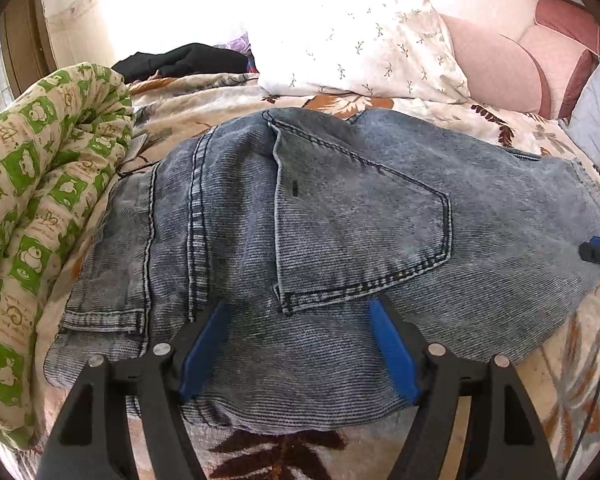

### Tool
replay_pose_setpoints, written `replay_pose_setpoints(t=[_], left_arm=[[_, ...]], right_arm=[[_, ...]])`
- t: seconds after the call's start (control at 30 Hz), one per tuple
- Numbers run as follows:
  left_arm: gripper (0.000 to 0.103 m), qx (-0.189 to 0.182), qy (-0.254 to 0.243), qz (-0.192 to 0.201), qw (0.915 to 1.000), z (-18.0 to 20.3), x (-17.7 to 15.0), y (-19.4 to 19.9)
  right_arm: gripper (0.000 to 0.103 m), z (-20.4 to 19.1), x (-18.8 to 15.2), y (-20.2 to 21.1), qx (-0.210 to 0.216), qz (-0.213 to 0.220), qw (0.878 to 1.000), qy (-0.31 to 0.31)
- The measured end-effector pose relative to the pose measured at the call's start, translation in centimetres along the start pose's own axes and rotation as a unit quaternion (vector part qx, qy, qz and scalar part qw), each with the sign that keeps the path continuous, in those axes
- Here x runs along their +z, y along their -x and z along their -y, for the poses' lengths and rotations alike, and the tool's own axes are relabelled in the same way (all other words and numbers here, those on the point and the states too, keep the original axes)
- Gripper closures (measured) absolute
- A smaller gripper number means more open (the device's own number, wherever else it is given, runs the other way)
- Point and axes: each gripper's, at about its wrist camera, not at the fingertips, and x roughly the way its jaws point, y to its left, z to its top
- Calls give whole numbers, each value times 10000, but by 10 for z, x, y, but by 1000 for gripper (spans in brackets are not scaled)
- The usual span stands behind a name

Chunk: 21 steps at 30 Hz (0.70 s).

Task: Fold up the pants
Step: 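Open the right tool and release the folded legs, then move both tools to the folded hem edge and grip it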

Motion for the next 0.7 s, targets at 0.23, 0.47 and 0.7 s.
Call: replay_pose_setpoints(t=[0.23,0.47,0.7], left_arm=[[27,239,-149,216,9994,5,2,27],[20,-285,-593,608,9960,61,72,68],[20,-1157,-1713,177,9782,187,144,27]], right_arm=[[50,43,0,41,346,515,9967,-518],[42,165,-28,71,1629,988,9273,-3223],[42,196,-54,50,2055,742,8758,-4305]])
